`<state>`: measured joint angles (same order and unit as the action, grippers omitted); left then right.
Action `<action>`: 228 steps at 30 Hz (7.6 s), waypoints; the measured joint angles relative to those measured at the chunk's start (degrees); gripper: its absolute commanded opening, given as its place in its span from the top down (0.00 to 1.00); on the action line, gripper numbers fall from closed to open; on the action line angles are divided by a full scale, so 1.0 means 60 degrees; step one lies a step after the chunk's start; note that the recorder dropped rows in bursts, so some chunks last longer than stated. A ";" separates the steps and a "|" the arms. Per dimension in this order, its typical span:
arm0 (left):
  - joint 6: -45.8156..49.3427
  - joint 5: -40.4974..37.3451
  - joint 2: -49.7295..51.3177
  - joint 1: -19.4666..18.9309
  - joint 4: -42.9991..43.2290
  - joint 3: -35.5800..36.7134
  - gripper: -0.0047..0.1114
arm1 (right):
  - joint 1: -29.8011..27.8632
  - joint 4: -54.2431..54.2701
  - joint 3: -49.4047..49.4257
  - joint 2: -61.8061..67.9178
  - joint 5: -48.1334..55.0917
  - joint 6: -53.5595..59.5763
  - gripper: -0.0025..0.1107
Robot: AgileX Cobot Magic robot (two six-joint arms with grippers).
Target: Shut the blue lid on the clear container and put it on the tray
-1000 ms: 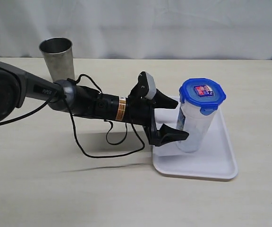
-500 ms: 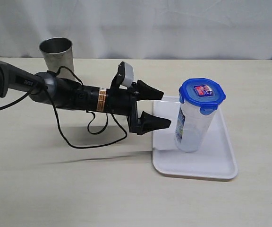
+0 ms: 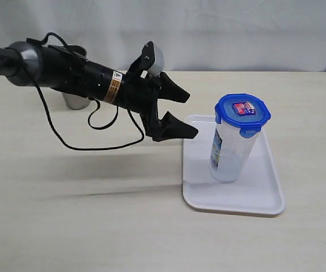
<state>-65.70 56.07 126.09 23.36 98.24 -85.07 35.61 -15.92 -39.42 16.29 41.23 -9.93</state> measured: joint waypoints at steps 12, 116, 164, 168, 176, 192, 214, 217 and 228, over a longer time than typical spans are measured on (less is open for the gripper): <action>-0.2684 0.0144 -0.2572 -0.0015 0.0316 0.0608 0.05 | 0.0000 0.0146 0.0000 -0.1656 0.0000 0.0000 0.94; 0.6044 -0.5997 -1.5724 -0.4330 -1.5232 1.2509 0.05 | -0.1351 0.5999 0.2806 -0.2692 -0.5035 0.3761 0.94; 1.0751 -1.0870 -2.0988 -0.4330 -1.5295 1.4149 0.05 | -0.1351 0.5999 0.2806 -0.2692 -0.5035 0.3724 0.94; 1.0751 -1.1476 -2.0988 -0.4330 -1.5309 1.4149 0.05 | -0.1351 0.5999 0.2806 -0.2692 -0.5035 0.3724 0.94; 1.1092 -1.2336 -2.0988 -0.4330 -1.5670 1.4149 0.05 | -0.1351 0.5999 0.2806 -0.2692 -0.5035 0.3724 0.94; 1.1398 -1.2336 -2.0988 -0.4330 -1.5670 1.4149 0.05 | -0.1351 0.5999 0.2806 -0.2692 -0.5035 0.3724 0.94; 1.1398 -1.2336 -2.0988 -0.4330 -1.5670 1.4149 0.05 | -0.1525 0.5976 0.2806 -0.2692 -0.5878 0.4146 0.94; 1.1417 -1.2336 -2.0988 -0.4330 -1.5670 1.4149 0.05 | -0.2020 0.5784 0.2917 -0.2692 -0.6111 0.4123 0.94; 1.1414 -1.2336 -2.0988 -0.4330 -1.5670 1.4149 0.05 | -0.4461 0.4174 0.4510 -0.2692 -0.7860 0.3498 0.94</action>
<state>2.78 -17.94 0.16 -2.62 4.22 -0.17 8.84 9.12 -12.37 0.14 -5.93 11.05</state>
